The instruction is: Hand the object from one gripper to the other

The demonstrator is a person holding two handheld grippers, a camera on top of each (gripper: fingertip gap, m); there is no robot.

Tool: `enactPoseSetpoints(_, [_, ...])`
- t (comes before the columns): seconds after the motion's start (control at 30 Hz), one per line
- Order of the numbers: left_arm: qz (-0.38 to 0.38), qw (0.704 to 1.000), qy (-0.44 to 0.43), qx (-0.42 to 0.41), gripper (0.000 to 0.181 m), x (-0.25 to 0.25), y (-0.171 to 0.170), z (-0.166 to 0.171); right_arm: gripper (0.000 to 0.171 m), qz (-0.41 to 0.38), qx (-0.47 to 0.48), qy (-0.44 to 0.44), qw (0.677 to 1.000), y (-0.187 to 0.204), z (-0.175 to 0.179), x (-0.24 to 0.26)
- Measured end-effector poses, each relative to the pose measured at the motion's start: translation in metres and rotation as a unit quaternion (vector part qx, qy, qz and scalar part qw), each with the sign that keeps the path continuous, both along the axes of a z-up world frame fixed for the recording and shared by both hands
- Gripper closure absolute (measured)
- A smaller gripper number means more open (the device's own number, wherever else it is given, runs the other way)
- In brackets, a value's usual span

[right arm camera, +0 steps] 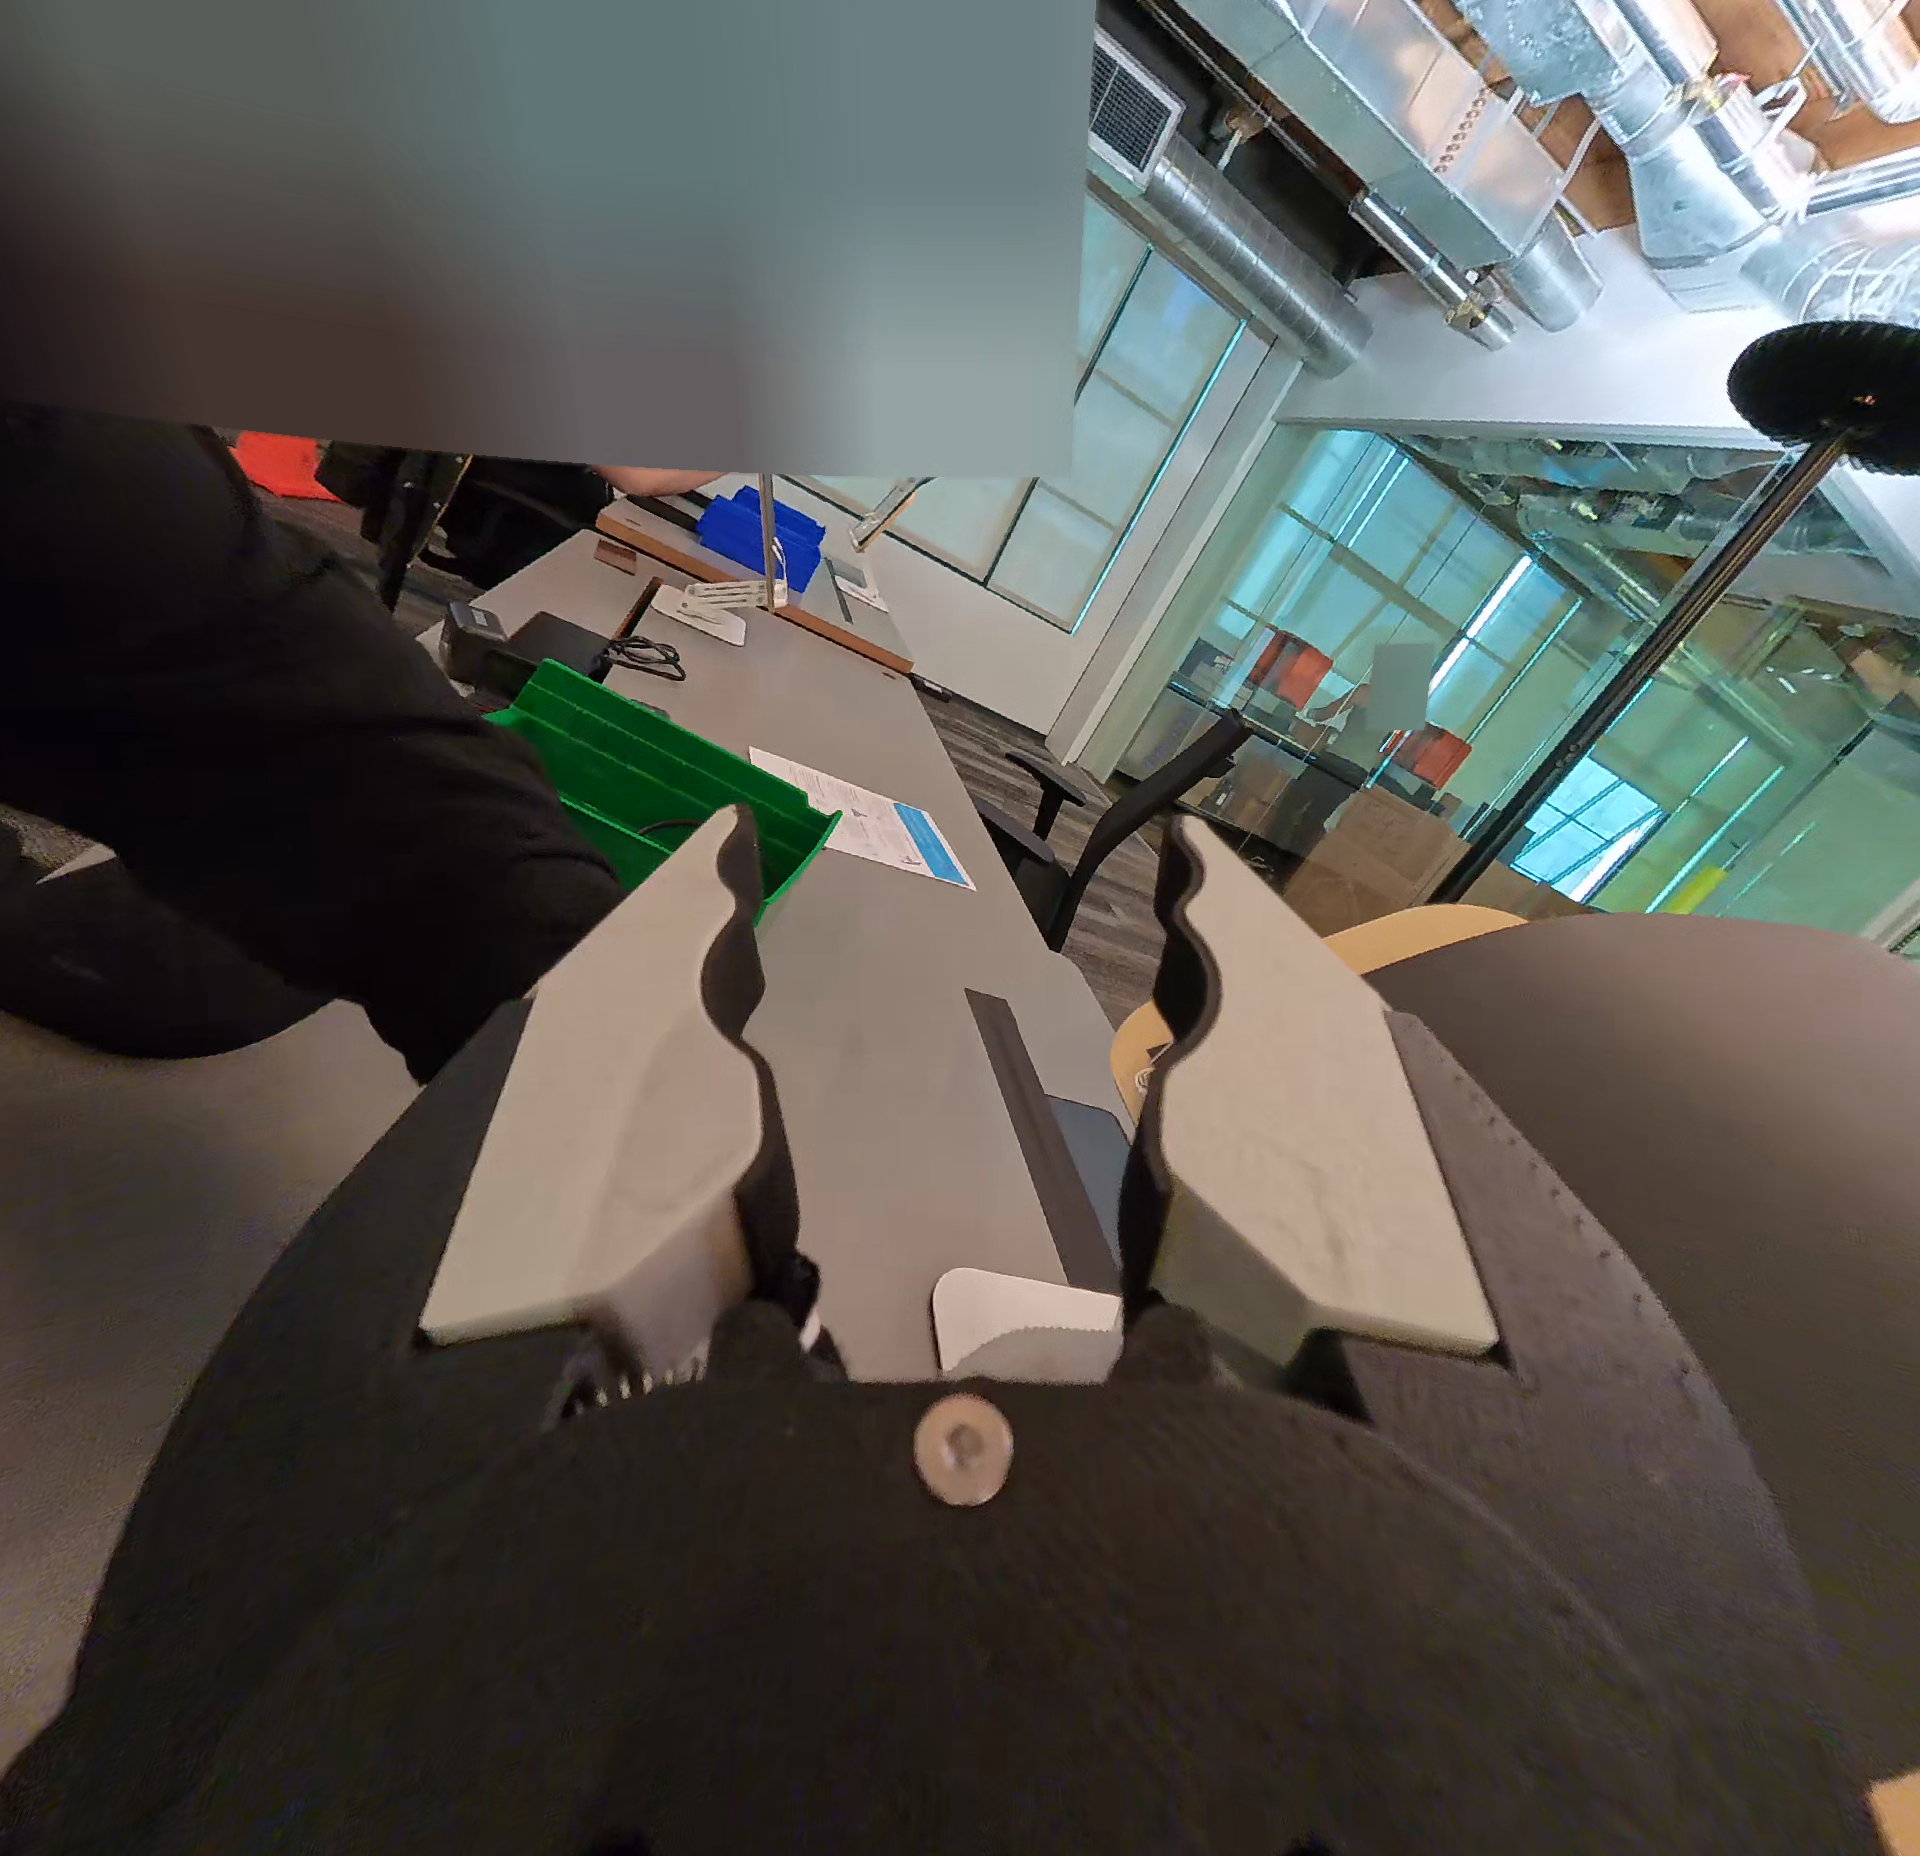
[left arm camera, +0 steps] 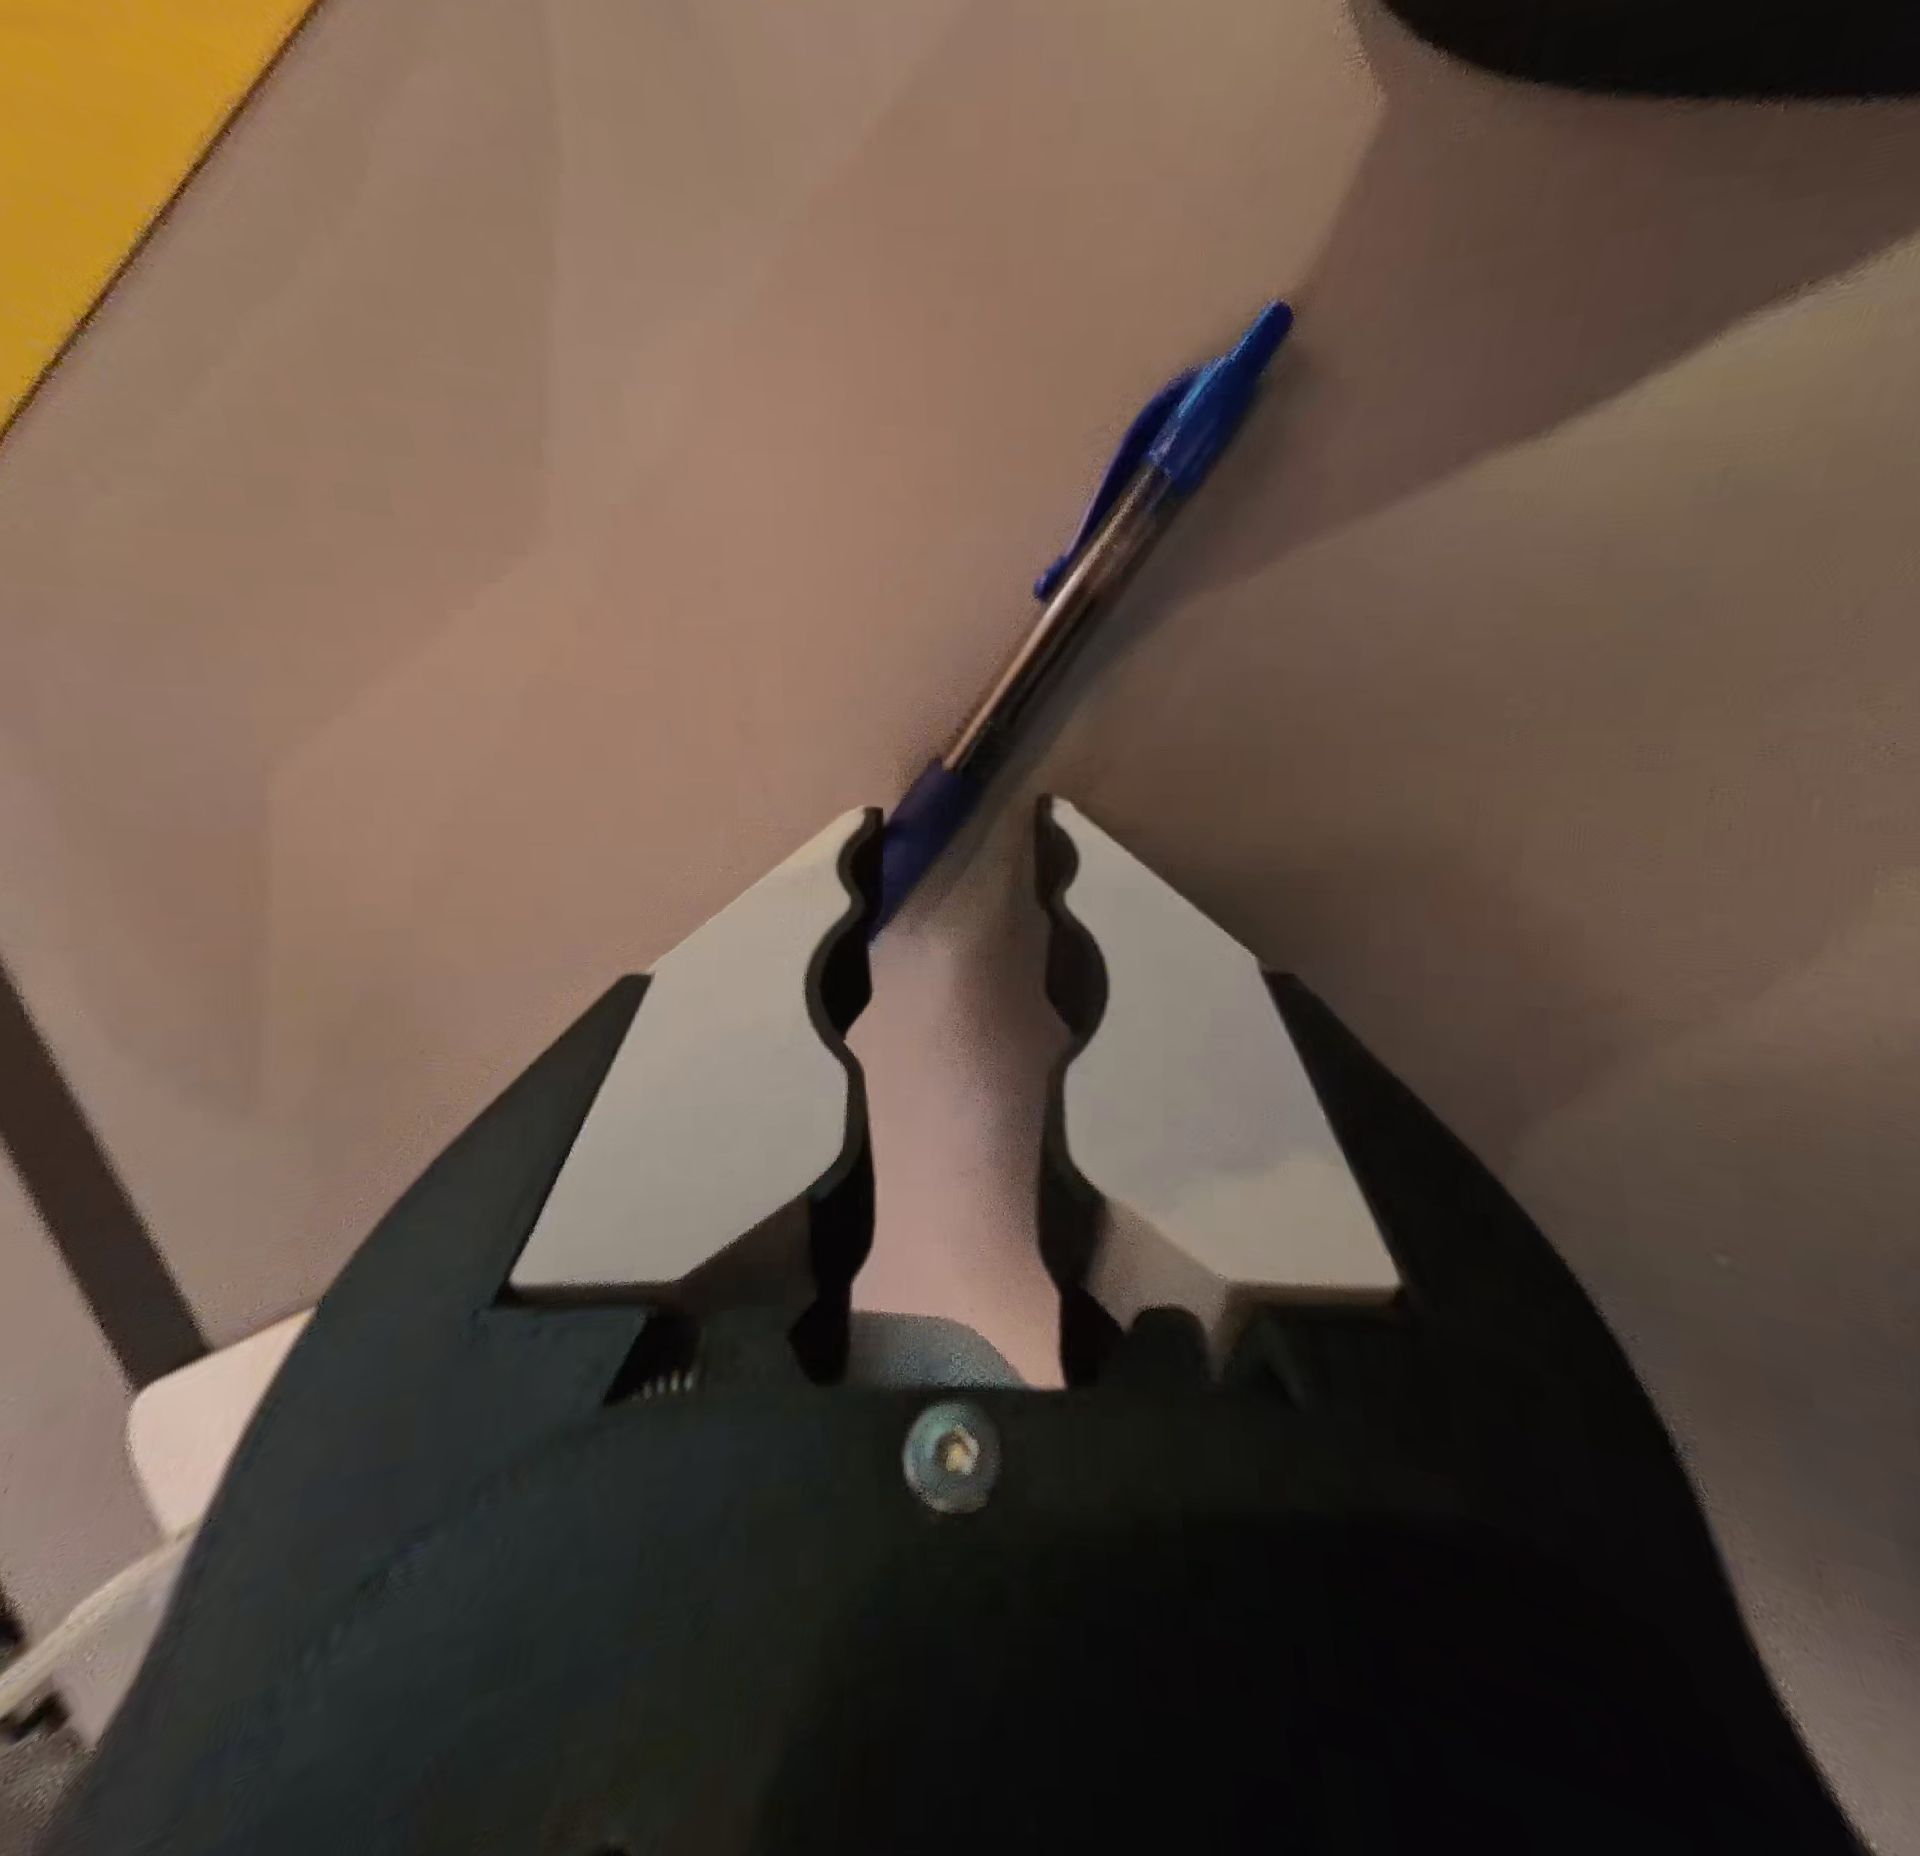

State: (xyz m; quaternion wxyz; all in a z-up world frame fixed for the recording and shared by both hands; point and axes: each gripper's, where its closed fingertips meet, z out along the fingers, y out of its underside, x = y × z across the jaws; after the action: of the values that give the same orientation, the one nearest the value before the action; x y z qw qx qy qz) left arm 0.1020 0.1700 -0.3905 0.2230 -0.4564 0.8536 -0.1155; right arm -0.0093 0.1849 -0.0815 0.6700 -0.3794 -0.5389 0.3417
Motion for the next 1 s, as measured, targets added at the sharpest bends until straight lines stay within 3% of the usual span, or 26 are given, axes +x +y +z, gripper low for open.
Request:
enactPoseSetpoints(0.07, [0.016,1.000,-0.005,-0.022,0.165,0.007,0.001,-0.002,0.097,-0.001,0.004,0.000,1.000,-0.002,0.002,0.001])
enactPoseSetpoints(0.27, [0.069,0.996,-0.050,-0.025,0.172,0.002,0.010,0.000,0.099,-0.012,0.021,0.012,1.000,-0.006,0.013,0.008])
enactPoseSetpoints(0.43, [0.165,0.973,-0.153,-0.051,0.172,-0.034,0.030,0.031,0.101,-0.051,0.017,0.036,0.998,0.004,0.026,0.018])
enactPoseSetpoints(0.53, [0.226,0.939,-0.244,-0.090,0.172,-0.069,0.047,0.068,0.101,-0.115,0.009,0.036,0.993,0.026,0.027,0.026])
enactPoseSetpoints(0.67, [0.263,0.876,-0.380,-0.141,0.172,-0.112,0.067,0.133,0.101,-0.135,-0.011,0.078,0.988,0.036,0.037,0.033])
enactPoseSetpoints(0.87, [0.238,0.803,-0.519,-0.170,0.172,-0.149,0.068,0.202,0.102,-0.143,-0.071,0.101,0.982,0.066,0.018,0.027])
enactPoseSetpoints(1.0, [0.197,0.751,-0.587,-0.228,0.172,-0.159,0.058,0.231,0.109,-0.071,-0.151,0.097,0.981,0.078,-0.020,0.009])
